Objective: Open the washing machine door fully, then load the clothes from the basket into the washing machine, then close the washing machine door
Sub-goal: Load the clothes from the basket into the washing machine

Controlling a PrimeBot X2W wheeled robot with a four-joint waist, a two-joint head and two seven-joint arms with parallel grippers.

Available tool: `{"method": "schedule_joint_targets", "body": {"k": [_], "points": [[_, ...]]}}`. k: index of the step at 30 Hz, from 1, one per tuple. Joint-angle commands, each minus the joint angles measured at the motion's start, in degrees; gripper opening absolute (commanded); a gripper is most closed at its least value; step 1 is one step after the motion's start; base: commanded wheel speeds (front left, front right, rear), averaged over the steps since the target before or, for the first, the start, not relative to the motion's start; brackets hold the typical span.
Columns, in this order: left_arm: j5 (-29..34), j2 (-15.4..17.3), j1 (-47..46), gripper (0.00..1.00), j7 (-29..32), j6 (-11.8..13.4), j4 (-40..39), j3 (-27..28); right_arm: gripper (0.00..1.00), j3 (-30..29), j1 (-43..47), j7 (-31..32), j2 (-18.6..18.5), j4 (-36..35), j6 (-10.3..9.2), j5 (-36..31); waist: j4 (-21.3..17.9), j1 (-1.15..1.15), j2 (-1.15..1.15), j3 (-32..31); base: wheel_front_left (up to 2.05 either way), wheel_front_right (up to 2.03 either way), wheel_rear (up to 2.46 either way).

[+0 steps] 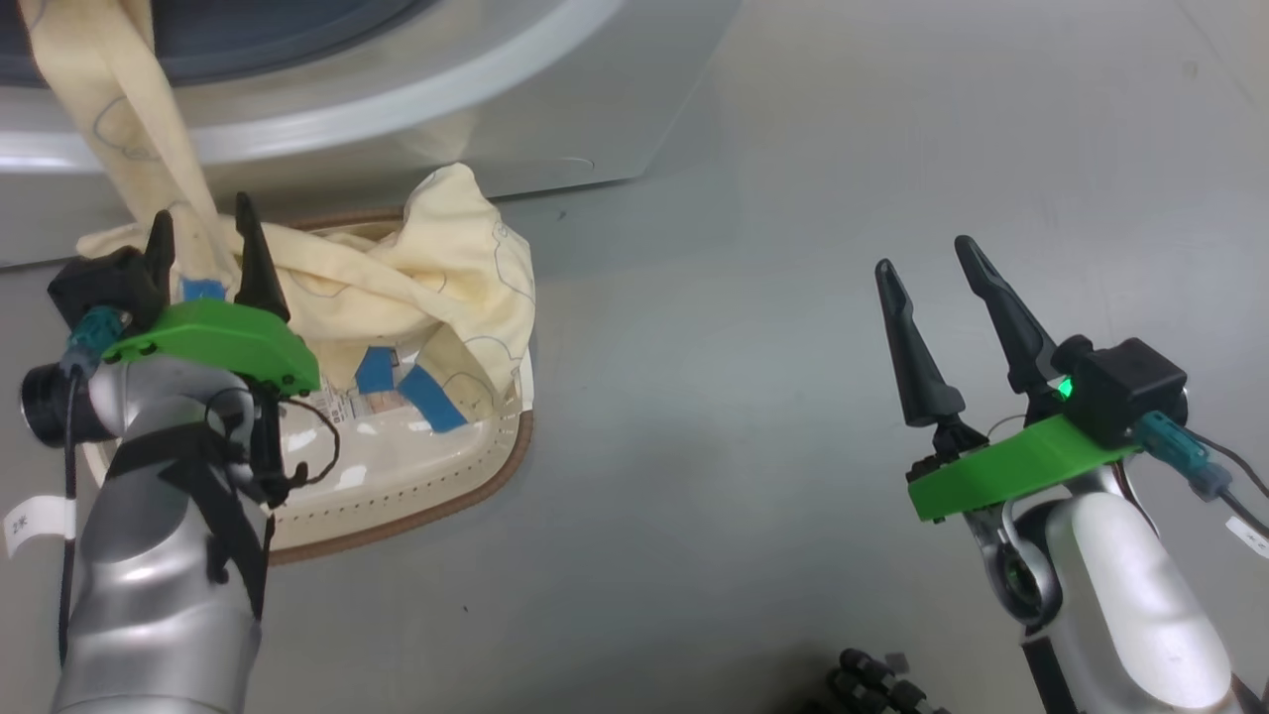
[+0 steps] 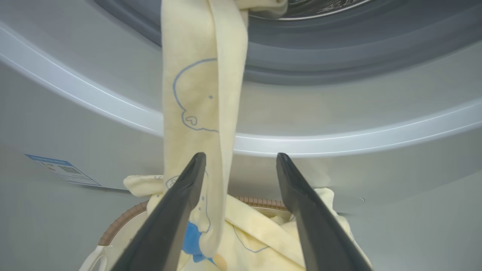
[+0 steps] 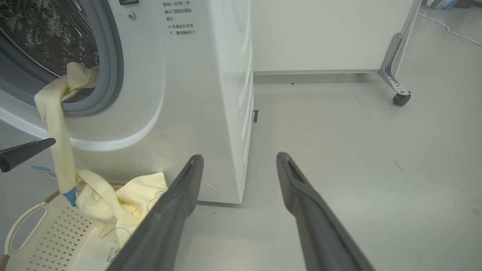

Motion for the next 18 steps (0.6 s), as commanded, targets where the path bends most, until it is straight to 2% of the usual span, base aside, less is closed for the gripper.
{"method": "schedule_joint_targets", "body": {"k": [1,17,18], "points": [[0.7,2.0,-1.4,1.00,-0.6,0.4,-0.9,1.6,1.00,0.9,-0.8,-0.4,-0.6,-1.9,0.22,0.3,-0.2,-0.01,0.00,0.8,0.00,0.00,0.00],[2.6,4.2,-7.1,1.00,-0.6,1.8,0.6,3.6,1.00,1.5,-3.3,-0.4,-0.6,-2.8,0.22,-0.2,-1.1,-0.01,0.00,7.0,0.00,0.00,0.00],[2.8,4.3,-7.4,0.97,-0.6,2.0,0.4,3.8,1.00,1.5,-3.4,-0.4,-0.6,-2.9,0.22,-0.2,-1.1,-0.01,0.00,7.3,0.00,0.00,0.00]]}}
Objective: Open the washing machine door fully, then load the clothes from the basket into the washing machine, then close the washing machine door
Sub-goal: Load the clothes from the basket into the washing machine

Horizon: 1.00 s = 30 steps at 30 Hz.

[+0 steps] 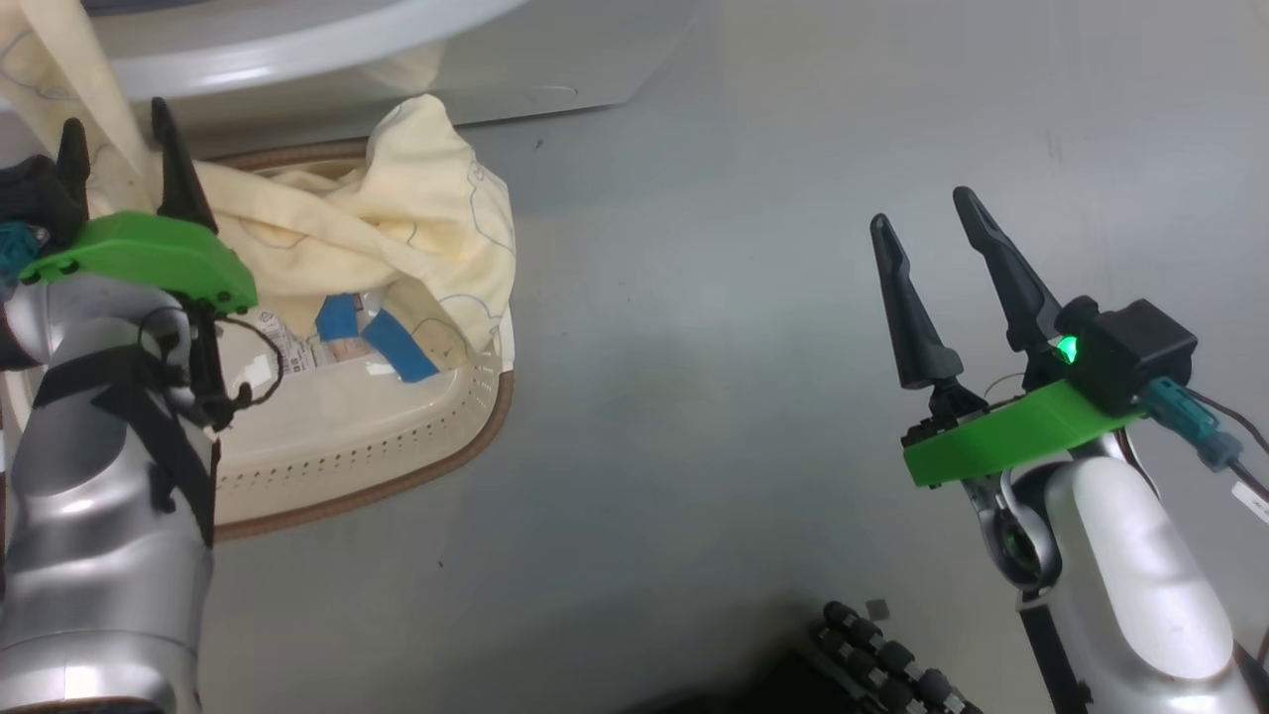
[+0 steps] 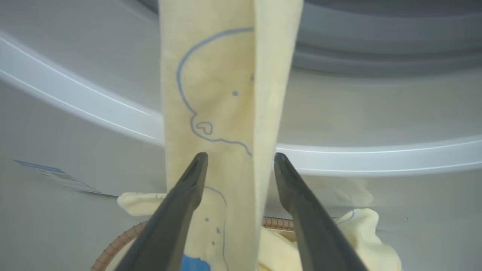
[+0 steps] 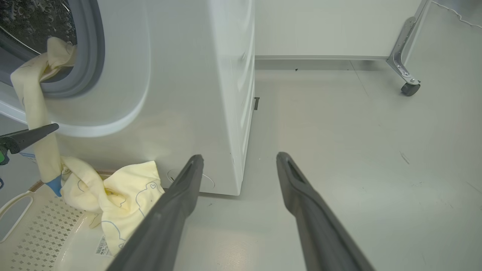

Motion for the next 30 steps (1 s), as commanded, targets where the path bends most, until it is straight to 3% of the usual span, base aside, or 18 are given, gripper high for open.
{"method": "schedule_joint_targets", "body": {"k": [1,2,3,4,5,30], "points": [[0.5,2.1,-0.9,0.84,-0.6,0.6,-1.8,1.6,1.00,0.8,-0.3,-0.4,-0.6,-1.9,0.22,-0.2,0.0,-0.01,0.00,0.5,0.00,0.00,0.00],[0.8,2.2,-1.1,0.66,-0.6,0.8,-2.1,1.6,1.00,0.8,-0.4,-0.4,-0.6,-1.9,0.22,-0.2,0.0,-0.01,0.00,0.6,0.00,0.00,0.00],[1.0,2.2,-1.3,0.41,-0.6,1.0,-2.4,1.7,1.00,0.8,-0.4,-0.4,-0.6,-1.9,0.22,-0.2,0.1,-0.01,0.00,0.8,0.00,0.00,0.00],[1.2,2.3,-1.4,0.10,-0.6,1.2,-2.7,1.8,1.00,0.7,-0.5,-0.4,-0.6,-1.8,0.22,-0.2,0.2,-0.01,0.00,0.9,0.00,0.00,0.00],[1.6,2.4,-1.4,0.00,-0.6,1.3,-3.0,1.8,1.00,0.8,-0.5,-0.4,-0.6,-1.8,0.22,-0.1,0.2,-0.01,0.00,0.9,0.00,0.00,0.00],[4.8,0.6,-2.6,0.00,-0.2,-0.3,-11.5,-2.1,1.00,1.0,1.1,-0.4,-0.6,-0.9,0.22,1.5,0.5,-0.01,0.00,-4.2,0.00,0.00,0.00]]}}
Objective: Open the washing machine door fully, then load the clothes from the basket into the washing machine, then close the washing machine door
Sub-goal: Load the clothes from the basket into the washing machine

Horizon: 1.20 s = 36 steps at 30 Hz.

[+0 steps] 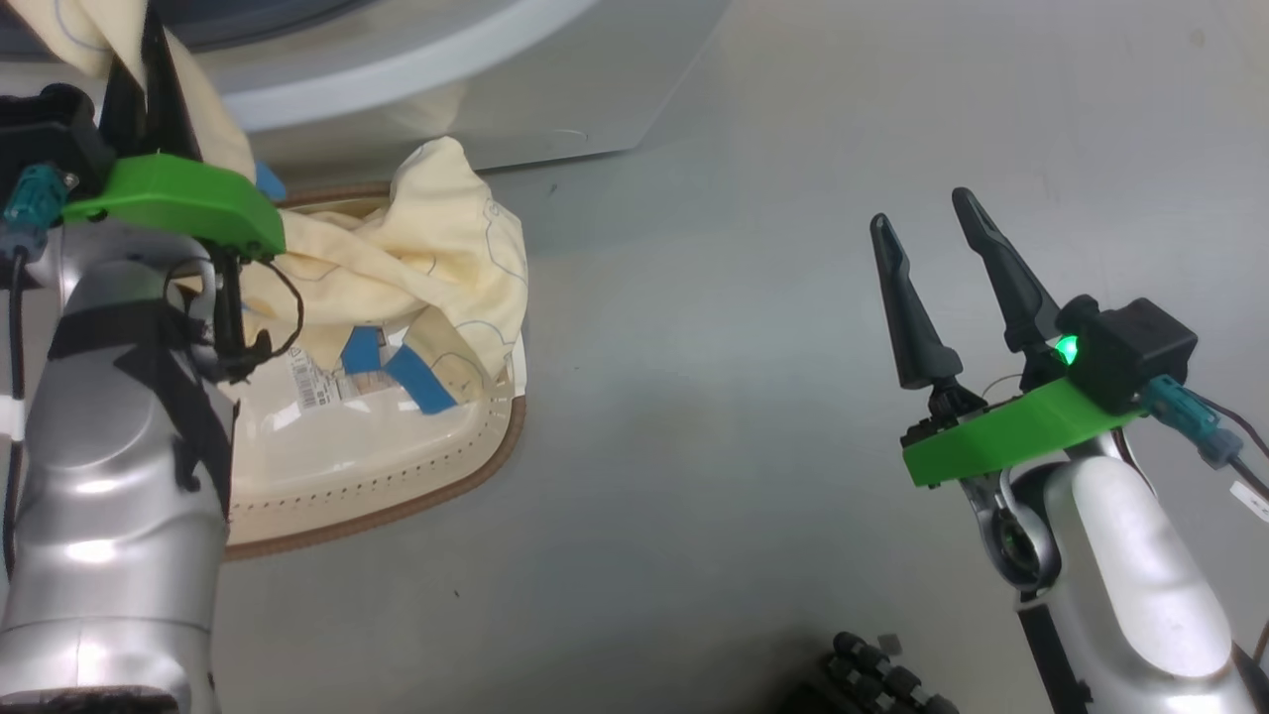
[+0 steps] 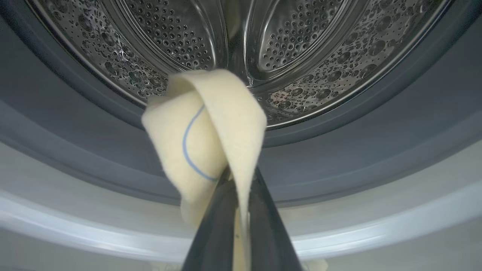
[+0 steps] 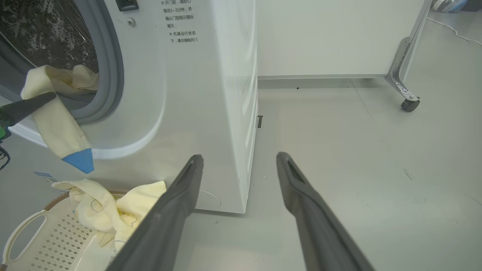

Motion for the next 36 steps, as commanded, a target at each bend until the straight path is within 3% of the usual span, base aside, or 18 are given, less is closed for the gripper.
{"method": "schedule_joint_targets", "body": {"k": [1,13,23,36], "points": [[0.7,1.9,-2.2,0.00,0.1,0.3,-2.3,0.5,1.00,1.1,1.5,-0.4,-0.6,-1.5,0.22,0.7,-0.3,0.00,0.00,-0.4,0.00,0.00,0.00],[3.2,5.0,-12.4,0.00,3.5,2.2,1.5,-1.6,1.00,3.1,2.5,-0.4,-0.6,-0.9,0.22,2.5,-3.2,0.00,0.00,-1.5,0.00,0.00,0.00],[7.0,10.7,-25.1,0.00,4.6,3.8,12.7,-4.4,1.00,6.0,3.2,-0.4,-0.6,-0.3,0.22,4.0,-6.9,0.00,0.00,0.8,0.00,0.00,0.00],[8.0,11.4,-35.1,0.00,2.1,5.6,20.4,-6.4,1.00,7.1,3.7,-0.4,-0.6,-0.9,0.22,5.0,-7.8,0.00,0.00,3.2,0.00,0.00,0.00]]}}
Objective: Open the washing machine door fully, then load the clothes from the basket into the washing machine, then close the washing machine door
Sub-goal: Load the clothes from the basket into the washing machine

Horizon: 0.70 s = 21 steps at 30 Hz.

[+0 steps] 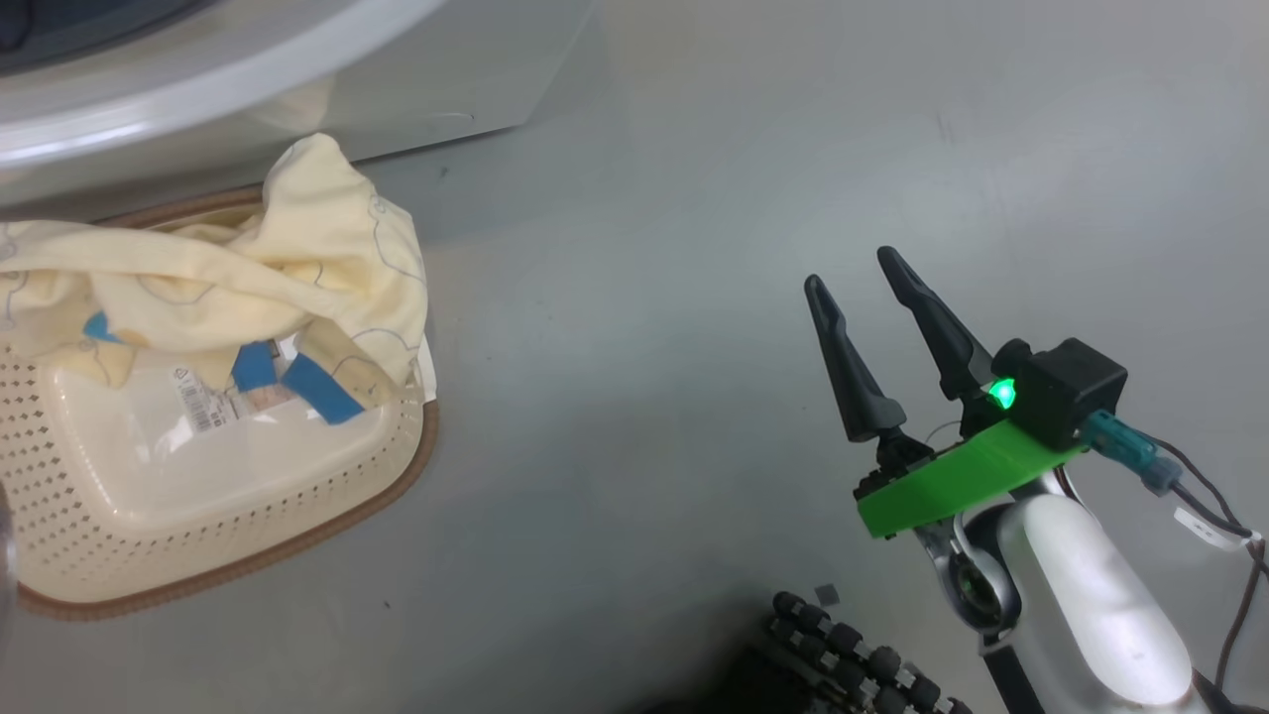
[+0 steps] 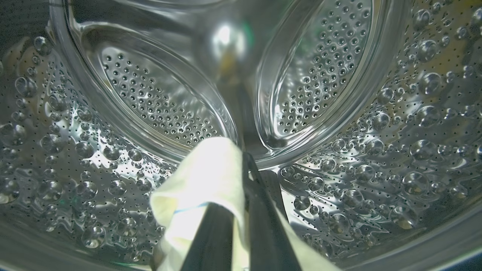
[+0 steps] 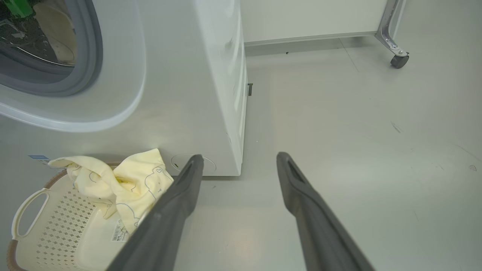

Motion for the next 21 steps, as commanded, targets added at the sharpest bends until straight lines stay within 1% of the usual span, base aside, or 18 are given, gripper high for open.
{"method": "schedule_joint_targets", "body": {"k": [1,6,11,13,18,19,21], "points": [[0.5,2.4,-3.0,0.00,-0.7,0.5,-1.2,-0.2,1.00,1.1,1.4,-0.4,-0.6,-1.6,0.22,0.4,-0.2,0.00,0.00,0.4,0.00,0.00,0.00],[0.5,2.8,-5.5,0.00,-2.2,0.9,-0.5,-0.8,1.00,1.3,1.6,-0.4,-0.6,-1.9,0.22,0.8,-0.7,0.00,0.00,1.6,0.00,0.00,0.00],[0.6,3.4,-6.9,0.00,-3.0,1.6,-1.6,-1.2,1.00,1.4,1.7,-0.4,-0.6,-2.1,0.22,1.1,-1.0,0.00,0.00,2.6,0.00,0.00,0.00],[0.1,3.7,-7.3,0.00,-3.2,1.8,-3.5,-0.9,1.00,1.5,1.7,-0.4,-0.6,-2.2,0.22,1.3,-1.3,0.00,0.00,3.0,0.00,0.00,0.00],[0.4,5.7,-6.4,0.00,-3.3,2.2,-12.4,-1.6,1.00,2.1,1.3,-0.4,-0.6,-2.4,0.22,1.9,-2.3,0.00,0.00,4.5,0.00,0.00,0.00],[0.3,6.0,-5.7,0.00,-3.3,2.4,-13.4,-1.6,1.00,2.1,1.3,-0.4,-0.6,-2.3,0.22,2.0,-2.4,0.00,0.00,4.7,0.00,0.00,0.00],[0.6,6.4,-4.1,0.00,-3.3,2.3,-12.2,-2.1,1.00,2.3,1.3,-0.4,-0.6,-2.2,0.22,2.2,-2.6,0.00,0.00,4.7,0.00,0.00,0.00]]}}
